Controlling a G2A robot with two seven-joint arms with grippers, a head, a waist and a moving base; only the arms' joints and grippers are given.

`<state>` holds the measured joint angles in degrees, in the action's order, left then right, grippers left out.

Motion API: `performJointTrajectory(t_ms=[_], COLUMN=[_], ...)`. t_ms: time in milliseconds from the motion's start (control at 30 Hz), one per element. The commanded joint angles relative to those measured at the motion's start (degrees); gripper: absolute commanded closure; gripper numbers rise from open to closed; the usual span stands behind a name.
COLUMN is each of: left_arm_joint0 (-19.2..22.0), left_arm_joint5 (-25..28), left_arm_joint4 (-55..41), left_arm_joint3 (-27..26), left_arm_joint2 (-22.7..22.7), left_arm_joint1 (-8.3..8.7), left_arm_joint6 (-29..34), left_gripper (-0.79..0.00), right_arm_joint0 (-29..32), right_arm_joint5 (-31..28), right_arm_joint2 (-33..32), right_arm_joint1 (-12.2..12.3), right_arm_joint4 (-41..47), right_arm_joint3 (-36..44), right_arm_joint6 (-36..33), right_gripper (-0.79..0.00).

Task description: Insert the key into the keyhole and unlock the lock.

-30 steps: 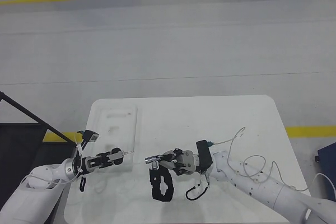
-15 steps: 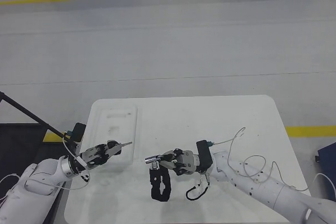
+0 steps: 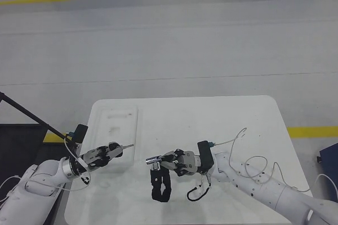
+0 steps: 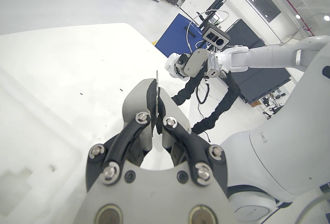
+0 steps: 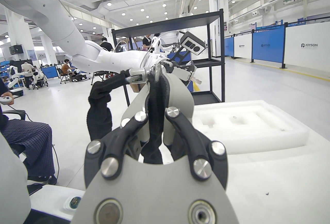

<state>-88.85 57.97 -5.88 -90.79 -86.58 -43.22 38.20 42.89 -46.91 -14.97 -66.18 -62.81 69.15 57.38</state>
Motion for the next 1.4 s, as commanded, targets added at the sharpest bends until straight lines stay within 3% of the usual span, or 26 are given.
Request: performJointTrajectory(t_ms=[0, 100, 367, 700, 900, 1367], left_arm_joint0=[0.0, 0.0, 0.7, 0.4, -0.3, -0.3], left_arm_joint5=[0.0, 0.0, 0.0, 0.0, 0.0, 0.0], left_arm_joint4=[2.2, 2.1, 15.5, 33.7, 44.7, 44.7], left_arm_joint3=[-1.9, -5.4, -11.3, -7.5, -9.9, -9.9], left_arm_joint2=[0.4, 1.6, 3.0, 4.4, 6.5, 6.5], left_arm_joint1=[-0.18, -0.63, -1.13, 0.39, 3.33, 3.33], left_arm_joint6=[-0.5, -2.4, -6.2, -27.9, -41.4, -41.4], left_gripper=[0.0, 0.0, 0.0, 0.0, 0.0, 0.0], right_arm_joint0=[0.0, 0.0, 0.0, 0.3, 2.3, 2.3], right_arm_joint5=[0.0, 0.0, 0.0, 0.6, 1.1, 1.1], right_arm_joint2=[0.0, 0.0, 0.0, -0.2, -3.7, -3.7], right_arm_joint1=[0.0, 0.0, 0.0, 0.0, 0.7, 0.7], right_arm_joint4=[0.0, 0.0, 0.0, 0.3, 2.3, 2.3], right_arm_joint3=[0.0, 0.0, 0.0, 0.2, 0.6, 0.6], right_arm_joint6=[0.0, 0.0, 0.0, -0.6, -4.7, -4.7], right_gripper=[0.0, 0.0, 0.0, 0.0, 0.0, 0.0])
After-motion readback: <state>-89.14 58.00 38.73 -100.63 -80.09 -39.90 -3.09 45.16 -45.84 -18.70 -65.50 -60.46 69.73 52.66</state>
